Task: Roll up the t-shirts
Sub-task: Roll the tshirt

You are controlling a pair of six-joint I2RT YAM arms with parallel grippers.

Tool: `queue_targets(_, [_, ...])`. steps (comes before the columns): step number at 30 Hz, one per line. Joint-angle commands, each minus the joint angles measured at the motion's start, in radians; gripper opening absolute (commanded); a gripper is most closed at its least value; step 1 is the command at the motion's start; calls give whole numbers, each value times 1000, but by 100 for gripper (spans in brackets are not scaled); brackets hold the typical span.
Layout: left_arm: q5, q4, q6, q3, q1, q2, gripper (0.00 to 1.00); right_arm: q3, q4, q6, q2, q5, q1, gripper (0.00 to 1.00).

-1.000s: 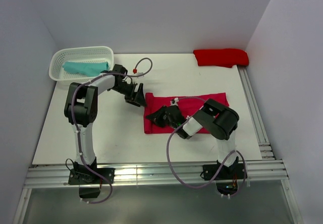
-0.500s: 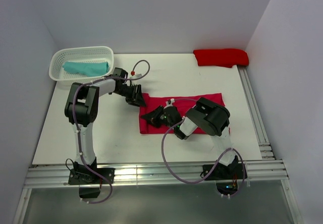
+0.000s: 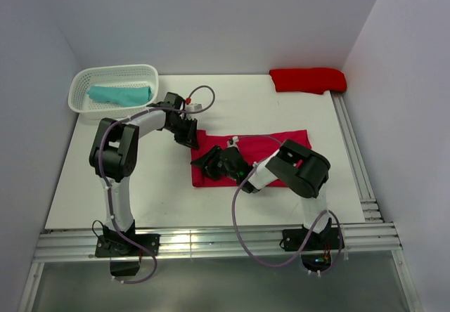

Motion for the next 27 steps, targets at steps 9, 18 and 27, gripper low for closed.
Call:
queue_targets(9, [-309,-74,77,67,-44,23,7,309,-998,-204,-174,350,115,66])
queue_targets(18, [-334,-100,112,95,-64,34,8,535,-1328,-271,-163,531,190,65])
queue_targets(27, [-344,-120,108,121,-76,40,8,849,-1429,-437,-26,643,213,56])
